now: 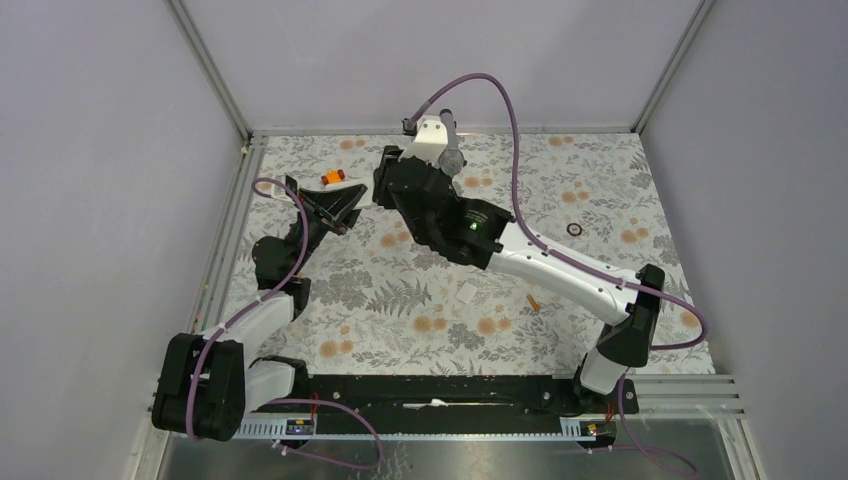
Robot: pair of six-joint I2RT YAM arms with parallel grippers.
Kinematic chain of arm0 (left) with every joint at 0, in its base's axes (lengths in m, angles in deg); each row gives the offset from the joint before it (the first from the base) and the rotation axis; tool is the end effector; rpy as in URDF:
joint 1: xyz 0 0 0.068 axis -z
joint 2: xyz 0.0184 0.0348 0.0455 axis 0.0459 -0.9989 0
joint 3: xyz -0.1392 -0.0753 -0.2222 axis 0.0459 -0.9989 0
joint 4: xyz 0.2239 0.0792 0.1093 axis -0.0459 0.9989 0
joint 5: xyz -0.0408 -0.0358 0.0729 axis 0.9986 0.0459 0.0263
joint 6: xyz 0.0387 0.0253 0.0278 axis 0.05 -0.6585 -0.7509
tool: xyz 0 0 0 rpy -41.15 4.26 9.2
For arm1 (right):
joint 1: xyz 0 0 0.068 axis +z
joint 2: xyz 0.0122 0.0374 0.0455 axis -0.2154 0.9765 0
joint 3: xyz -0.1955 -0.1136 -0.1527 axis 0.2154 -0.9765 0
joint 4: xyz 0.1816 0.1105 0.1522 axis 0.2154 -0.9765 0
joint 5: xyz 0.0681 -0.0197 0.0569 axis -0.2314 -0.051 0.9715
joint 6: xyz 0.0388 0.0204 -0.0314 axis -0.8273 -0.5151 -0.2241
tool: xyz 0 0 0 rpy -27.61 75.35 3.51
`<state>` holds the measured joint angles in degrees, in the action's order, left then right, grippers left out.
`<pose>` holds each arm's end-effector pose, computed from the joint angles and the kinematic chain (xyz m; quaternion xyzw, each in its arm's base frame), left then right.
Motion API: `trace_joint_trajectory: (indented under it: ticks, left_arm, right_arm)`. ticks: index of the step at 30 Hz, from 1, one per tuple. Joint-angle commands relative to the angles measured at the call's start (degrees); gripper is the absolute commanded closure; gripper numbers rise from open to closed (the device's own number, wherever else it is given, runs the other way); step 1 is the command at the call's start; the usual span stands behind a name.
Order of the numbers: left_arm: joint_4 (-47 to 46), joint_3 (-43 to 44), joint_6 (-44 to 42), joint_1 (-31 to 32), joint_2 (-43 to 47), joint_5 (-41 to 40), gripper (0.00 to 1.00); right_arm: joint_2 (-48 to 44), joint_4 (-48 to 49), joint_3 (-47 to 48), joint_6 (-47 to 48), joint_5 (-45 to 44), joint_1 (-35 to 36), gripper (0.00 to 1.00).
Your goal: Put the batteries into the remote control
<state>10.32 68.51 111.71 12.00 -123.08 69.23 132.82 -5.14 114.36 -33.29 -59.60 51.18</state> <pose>0.2210 -0.0533 0.2795 -0.2311 0.4987 -0.7565 0.3544 0.1953 0.3416 0.4386 0.0124 0.7517 0.2628 0.6048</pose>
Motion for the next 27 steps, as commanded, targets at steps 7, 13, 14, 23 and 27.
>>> trace_joint_trajectory:
  ticks: [7, 13, 14, 23, 27]
  left_arm:
    - [-8.4, 0.3, -0.3, -0.4, 0.8, -0.7, 1.0]
    - [-7.8, 0.3, -1.2, -0.8, 2.0, 0.0, 1.0]
    - [-7.5, 0.3, -1.3, -0.8, 2.4, 0.0, 1.0]
    - [-4.1, 0.6, -3.3, -0.8, 4.5, 1.2, 1.0]
    - [-1.8, 0.6, -4.2, -0.8, 5.8, 1.7, 1.0]
  right_arm:
    - [-4.2, -3.8, 4.3, -3.4, -3.0, -0.6, 0.51]
    - [-8.4, -6.4, -0.9, -15.0, 11.1, -6.9, 0.12]
    - [-9.3, -5.5, -2.7, -18.5, 15.8, -8.8, 0.1]
    - [-10.7, -1.2, -8.4, -29.6, 33.5, -12.7, 0.08]
    - [-10.3, -0.5, -9.1, -32.4, 35.9, -13.2, 0.09]
